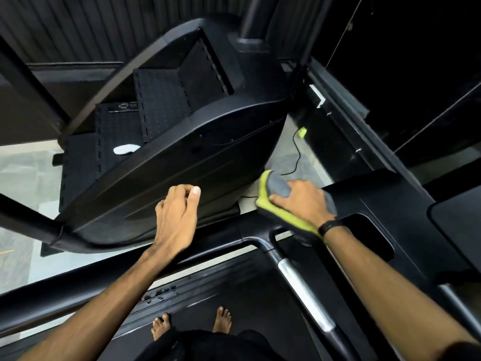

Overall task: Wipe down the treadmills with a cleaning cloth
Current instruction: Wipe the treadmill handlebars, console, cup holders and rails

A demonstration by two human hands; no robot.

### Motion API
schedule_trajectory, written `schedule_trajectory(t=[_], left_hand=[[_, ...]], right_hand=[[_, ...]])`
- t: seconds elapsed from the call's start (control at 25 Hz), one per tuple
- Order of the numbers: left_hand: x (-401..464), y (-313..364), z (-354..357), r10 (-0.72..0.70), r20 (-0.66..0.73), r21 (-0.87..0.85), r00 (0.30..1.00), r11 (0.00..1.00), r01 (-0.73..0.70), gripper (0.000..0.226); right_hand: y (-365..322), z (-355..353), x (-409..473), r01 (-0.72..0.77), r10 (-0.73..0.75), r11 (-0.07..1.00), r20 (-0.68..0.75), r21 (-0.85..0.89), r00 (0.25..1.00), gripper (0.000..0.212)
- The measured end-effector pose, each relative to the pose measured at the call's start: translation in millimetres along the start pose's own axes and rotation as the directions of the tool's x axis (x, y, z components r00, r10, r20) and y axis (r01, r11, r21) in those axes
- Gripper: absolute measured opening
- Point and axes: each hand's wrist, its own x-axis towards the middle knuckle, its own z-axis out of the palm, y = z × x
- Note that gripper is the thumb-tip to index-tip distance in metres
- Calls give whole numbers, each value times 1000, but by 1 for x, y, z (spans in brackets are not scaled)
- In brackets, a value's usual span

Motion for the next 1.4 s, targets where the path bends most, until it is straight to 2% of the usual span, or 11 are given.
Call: schedule_trajectory(t=[0.08, 0.16, 0.24, 0.36, 0.44, 0.64, 0.96, 1.16, 1.28, 1.4], left_hand=[[-7, 1, -2, 4, -26, -8, 1000, 1000, -4, 26], [-14, 0, -3, -3, -39, 15, 999, 1000, 4, 24], [-22, -3, -7, -15, -51, 40, 999, 999, 17, 20], [-34, -18, -27, -29, -105, 84, 994, 996, 38, 17], [-39, -30, -46, -61, -132, 106, 989, 991, 75, 19], [-56, -71, -110, -135, -236, 97, 962, 982, 161, 34], [-93, -164, -230, -153, -291, 28, 944, 985, 168, 68], [-119, -225, -306, -186, -228, 4, 956, 981, 192, 62], [-125, -244, -336, -167, -192, -1, 967, 985, 170, 55], [-124, -253, -341, -144, -113, 1, 983, 989, 145, 48]], right_hand=[[31, -9, 33, -145, 147, 988, 26, -50, 989, 52], [29, 0, 53, -166, 172, 981, 61, -97, 983, 51], [-4, 15, 58, -95, 109, 990, 140, -105, 984, 52], [-81, 42, 49, 45, -37, 999, 286, -19, 958, 63], [-129, 59, 35, 122, -127, 992, 309, 36, 942, 65], [-222, 84, -12, 236, -254, 966, 208, 108, 944, 53], [-369, 107, -79, 259, -275, 959, 146, 118, 950, 49], [-480, 125, -140, 313, -317, 945, 31, 94, 948, 39], [-514, 128, -169, 363, -360, 929, -58, 74, 931, 38], [-520, 130, -192, 375, -359, 926, -221, 36, 907, 39]])
